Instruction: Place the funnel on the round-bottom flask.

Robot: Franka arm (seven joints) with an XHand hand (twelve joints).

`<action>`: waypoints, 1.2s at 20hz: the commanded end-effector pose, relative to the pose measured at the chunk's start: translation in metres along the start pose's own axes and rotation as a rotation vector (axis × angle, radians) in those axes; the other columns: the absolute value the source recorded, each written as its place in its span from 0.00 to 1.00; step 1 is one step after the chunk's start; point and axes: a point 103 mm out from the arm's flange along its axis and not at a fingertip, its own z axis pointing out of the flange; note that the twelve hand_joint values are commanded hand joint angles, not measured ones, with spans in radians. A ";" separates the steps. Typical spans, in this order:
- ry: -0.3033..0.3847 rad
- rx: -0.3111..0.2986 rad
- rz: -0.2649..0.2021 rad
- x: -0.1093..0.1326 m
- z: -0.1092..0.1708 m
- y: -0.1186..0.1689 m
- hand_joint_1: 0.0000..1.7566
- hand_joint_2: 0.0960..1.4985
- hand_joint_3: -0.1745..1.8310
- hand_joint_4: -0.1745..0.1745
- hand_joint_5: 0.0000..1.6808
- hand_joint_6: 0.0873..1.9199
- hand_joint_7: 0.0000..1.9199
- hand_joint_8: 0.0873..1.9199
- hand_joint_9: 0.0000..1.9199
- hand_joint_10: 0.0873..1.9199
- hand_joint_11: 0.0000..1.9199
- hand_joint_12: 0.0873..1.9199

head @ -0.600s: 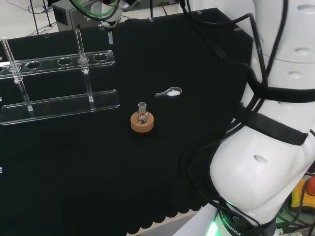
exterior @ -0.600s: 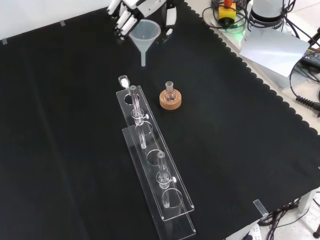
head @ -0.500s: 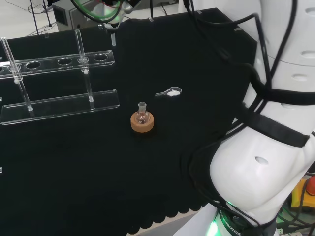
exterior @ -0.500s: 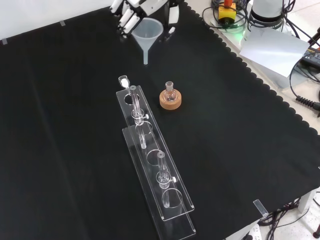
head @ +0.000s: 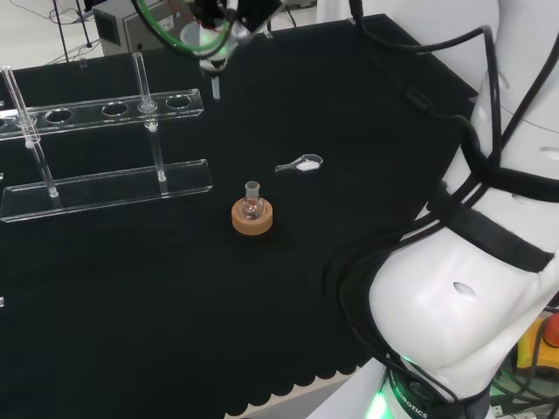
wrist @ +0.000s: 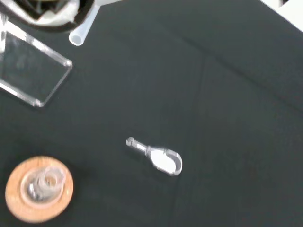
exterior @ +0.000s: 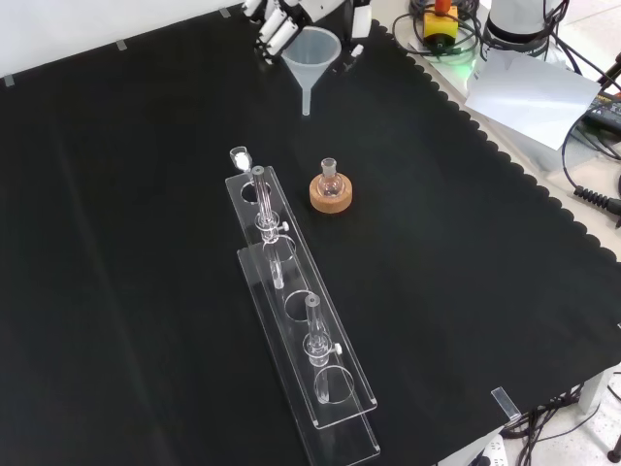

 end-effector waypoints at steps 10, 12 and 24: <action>0.045 0.082 0.028 0.006 0.091 0.001 0.51 0.44 0.46 0.54 0.52 0.41 0.47 0.32 0.61 0.19 0.32 0.64; 0.048 0.087 0.025 0.009 0.096 0.002 0.51 0.44 0.46 0.54 0.52 0.41 0.47 0.32 0.62 0.20 0.32 0.64; 0.039 0.107 0.003 0.036 0.116 0.010 0.56 0.71 0.14 1.00 0.54 0.56 0.46 0.33 0.61 0.21 0.32 0.64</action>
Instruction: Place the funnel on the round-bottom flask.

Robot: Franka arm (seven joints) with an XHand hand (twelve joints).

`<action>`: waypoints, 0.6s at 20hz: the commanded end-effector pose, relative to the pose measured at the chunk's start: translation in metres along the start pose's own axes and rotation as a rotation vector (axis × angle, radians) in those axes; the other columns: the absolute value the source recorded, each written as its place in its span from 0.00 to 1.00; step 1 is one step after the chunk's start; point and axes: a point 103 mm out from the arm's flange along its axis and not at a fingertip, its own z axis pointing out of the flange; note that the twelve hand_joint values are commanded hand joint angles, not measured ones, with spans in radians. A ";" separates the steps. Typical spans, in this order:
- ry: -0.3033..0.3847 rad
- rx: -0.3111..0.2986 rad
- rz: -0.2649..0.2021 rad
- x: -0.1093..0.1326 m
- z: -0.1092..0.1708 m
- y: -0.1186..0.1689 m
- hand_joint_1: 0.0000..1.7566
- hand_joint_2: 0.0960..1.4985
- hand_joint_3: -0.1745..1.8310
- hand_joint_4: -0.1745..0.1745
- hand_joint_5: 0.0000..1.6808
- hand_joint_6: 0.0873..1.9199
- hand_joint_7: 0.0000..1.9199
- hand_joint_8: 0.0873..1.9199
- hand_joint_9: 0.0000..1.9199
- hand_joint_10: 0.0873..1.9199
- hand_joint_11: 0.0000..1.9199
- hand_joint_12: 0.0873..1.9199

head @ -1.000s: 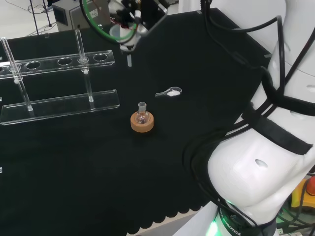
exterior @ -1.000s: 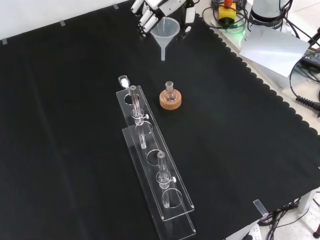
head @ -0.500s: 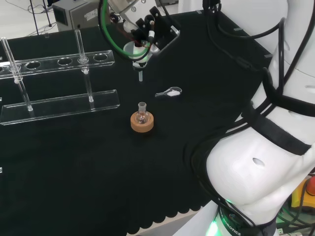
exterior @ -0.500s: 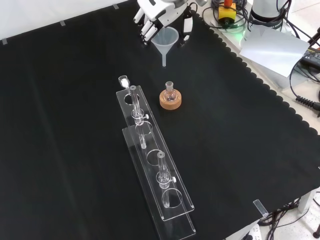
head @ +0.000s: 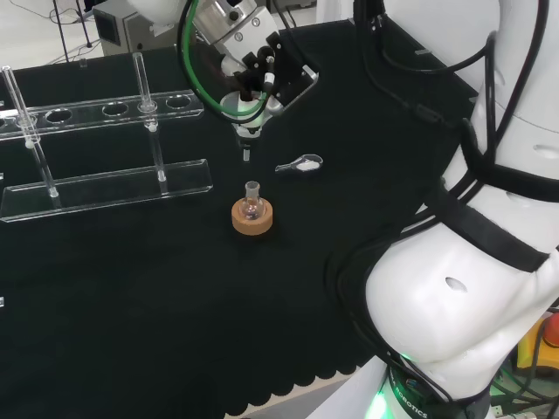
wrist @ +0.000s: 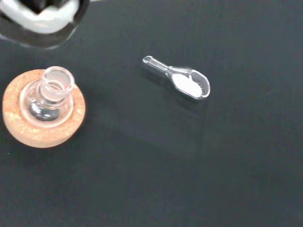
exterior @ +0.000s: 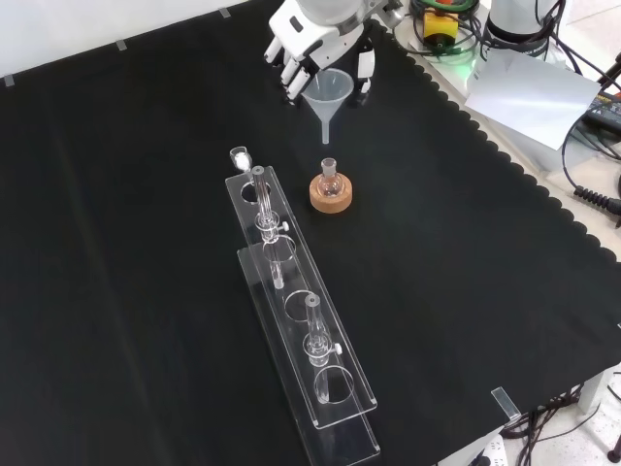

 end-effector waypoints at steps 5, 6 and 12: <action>-0.018 0.019 -0.003 0.017 0.015 0.009 0.56 0.72 0.12 1.00 0.54 0.56 0.46 0.33 0.61 0.21 0.31 0.64; -0.017 0.024 -0.004 0.017 0.016 0.009 0.56 0.72 0.12 1.00 0.54 0.56 0.46 0.33 0.61 0.21 0.31 0.64; -0.016 0.034 -0.005 0.017 0.019 0.009 0.56 0.72 0.12 1.00 0.54 0.56 0.46 0.33 0.61 0.21 0.31 0.64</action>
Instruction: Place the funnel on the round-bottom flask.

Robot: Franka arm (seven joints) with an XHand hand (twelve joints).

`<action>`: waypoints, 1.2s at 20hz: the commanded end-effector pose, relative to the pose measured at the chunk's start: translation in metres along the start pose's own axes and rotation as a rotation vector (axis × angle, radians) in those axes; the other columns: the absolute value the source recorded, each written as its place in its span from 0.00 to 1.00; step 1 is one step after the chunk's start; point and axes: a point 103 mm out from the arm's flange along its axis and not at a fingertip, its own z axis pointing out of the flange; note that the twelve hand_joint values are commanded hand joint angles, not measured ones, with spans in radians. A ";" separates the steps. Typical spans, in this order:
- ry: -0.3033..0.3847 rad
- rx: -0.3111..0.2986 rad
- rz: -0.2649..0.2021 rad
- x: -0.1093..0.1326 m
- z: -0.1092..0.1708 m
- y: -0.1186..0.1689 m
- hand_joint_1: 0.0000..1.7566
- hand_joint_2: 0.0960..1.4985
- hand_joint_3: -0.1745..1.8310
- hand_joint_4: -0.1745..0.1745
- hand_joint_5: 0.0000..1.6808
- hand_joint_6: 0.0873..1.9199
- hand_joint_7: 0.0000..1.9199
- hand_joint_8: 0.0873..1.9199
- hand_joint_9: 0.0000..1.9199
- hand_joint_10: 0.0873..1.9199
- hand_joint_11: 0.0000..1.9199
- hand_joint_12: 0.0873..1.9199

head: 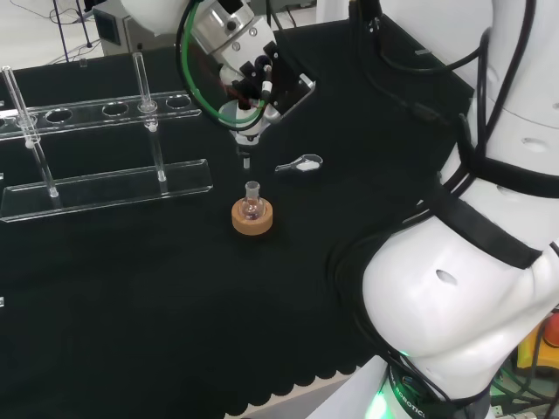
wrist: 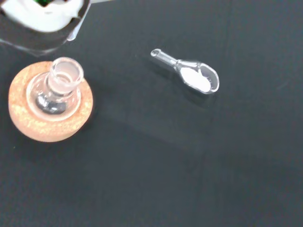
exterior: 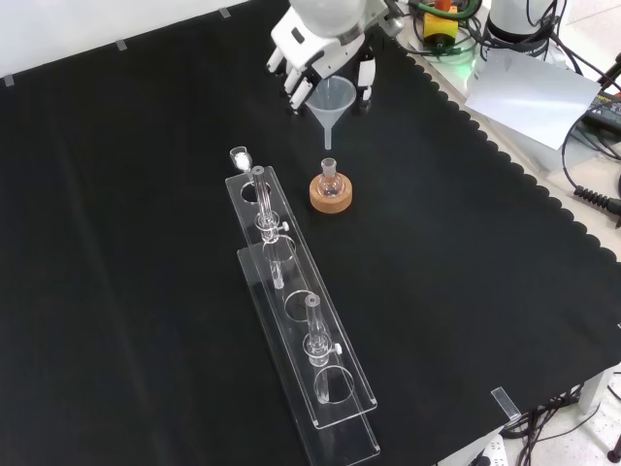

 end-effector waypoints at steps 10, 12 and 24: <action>-0.003 0.029 -0.002 0.007 0.017 0.005 0.56 0.73 0.12 1.00 0.54 0.56 0.46 0.33 0.61 0.21 0.31 0.64; 0.001 0.029 -0.004 0.007 0.020 0.006 0.56 0.73 0.12 1.00 0.54 0.56 0.46 0.33 0.61 0.21 0.31 0.64; 0.001 0.044 -0.014 0.013 0.028 0.012 0.56 0.73 0.11 1.00 0.54 0.57 0.46 0.33 0.61 0.21 0.31 0.64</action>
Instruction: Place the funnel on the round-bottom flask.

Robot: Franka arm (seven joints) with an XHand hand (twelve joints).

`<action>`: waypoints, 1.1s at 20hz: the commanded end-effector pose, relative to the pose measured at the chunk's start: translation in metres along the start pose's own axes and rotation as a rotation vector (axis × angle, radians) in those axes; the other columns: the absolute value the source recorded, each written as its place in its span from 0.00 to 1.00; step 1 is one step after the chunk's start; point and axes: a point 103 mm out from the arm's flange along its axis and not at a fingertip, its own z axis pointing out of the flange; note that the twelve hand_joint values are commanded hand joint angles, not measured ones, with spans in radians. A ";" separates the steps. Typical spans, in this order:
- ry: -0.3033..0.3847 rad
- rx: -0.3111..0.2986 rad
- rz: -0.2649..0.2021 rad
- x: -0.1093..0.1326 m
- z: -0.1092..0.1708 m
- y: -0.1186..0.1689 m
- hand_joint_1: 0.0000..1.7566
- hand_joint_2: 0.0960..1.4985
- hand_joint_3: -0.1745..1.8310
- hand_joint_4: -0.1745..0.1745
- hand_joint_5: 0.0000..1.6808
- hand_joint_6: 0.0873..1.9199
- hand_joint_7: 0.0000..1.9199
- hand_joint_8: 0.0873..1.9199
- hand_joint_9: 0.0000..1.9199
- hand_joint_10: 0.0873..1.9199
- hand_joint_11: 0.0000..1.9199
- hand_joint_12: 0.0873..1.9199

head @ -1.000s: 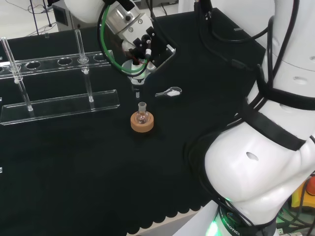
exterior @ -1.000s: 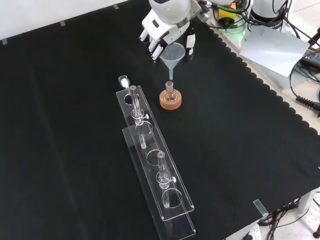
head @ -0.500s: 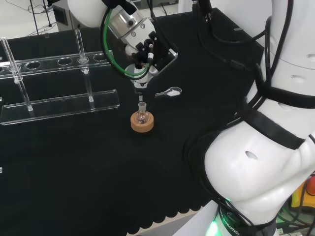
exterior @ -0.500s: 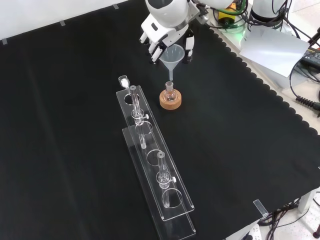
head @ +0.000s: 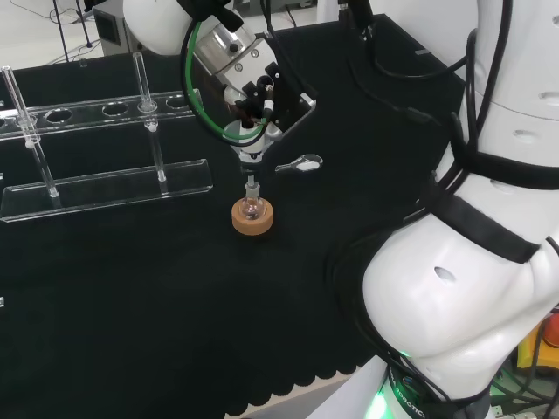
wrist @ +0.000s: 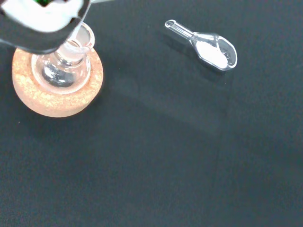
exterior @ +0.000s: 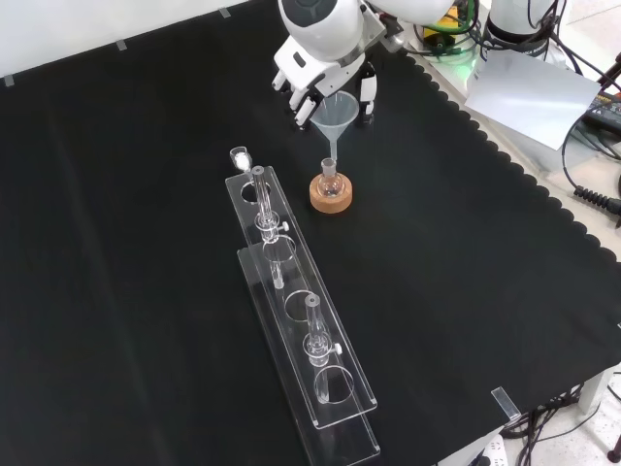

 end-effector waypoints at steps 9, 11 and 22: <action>-0.011 0.006 -0.009 0.007 0.006 0.011 0.56 0.73 0.11 1.00 0.54 0.57 0.46 0.33 0.61 0.21 0.31 0.64; -0.013 0.007 -0.008 0.008 0.006 0.010 0.56 0.73 0.11 1.00 0.54 0.57 0.46 0.33 0.61 0.21 0.31 0.64; 0.009 0.005 -0.013 0.007 0.011 0.014 0.56 0.73 0.11 1.00 0.54 0.57 0.46 0.33 0.61 0.21 0.31 0.64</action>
